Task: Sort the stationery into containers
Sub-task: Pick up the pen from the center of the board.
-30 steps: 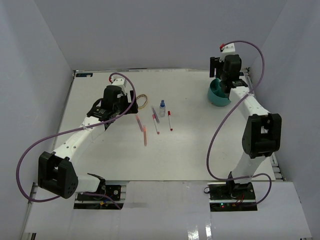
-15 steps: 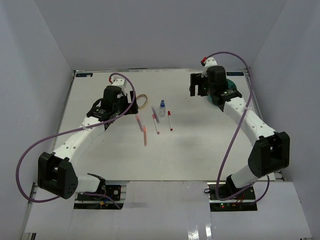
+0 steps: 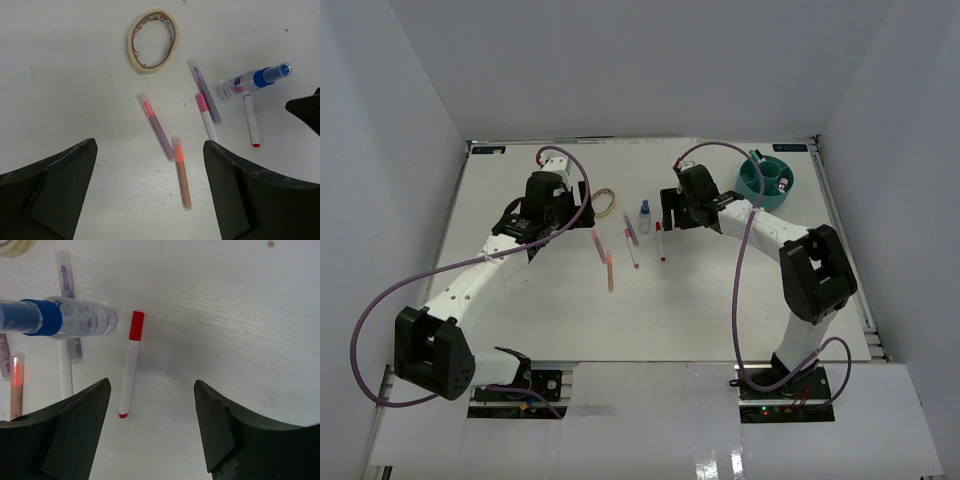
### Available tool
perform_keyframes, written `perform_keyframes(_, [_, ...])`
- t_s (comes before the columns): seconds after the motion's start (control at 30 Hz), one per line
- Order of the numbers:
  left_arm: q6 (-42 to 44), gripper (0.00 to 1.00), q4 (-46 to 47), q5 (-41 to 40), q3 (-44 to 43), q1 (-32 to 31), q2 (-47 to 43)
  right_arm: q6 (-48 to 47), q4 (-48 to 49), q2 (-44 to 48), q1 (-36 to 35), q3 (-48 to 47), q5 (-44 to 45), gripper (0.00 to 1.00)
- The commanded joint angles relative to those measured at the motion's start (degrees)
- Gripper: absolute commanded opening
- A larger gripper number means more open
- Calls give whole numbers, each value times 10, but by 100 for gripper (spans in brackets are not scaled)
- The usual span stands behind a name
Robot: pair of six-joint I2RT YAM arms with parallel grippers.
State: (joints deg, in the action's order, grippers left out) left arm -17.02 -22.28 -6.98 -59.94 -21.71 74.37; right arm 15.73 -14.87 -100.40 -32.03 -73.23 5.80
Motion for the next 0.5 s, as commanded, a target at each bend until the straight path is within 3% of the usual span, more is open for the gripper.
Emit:
perform_keyframes(0.0, [1, 98, -1, -9, -11, 1, -25, 30, 20, -30, -8, -24, 8, 73])
perform_keyframes(0.47, [2, 98, 0, -11, -10, 1, -23, 44, 28, -116, -41, -73, 36, 64])
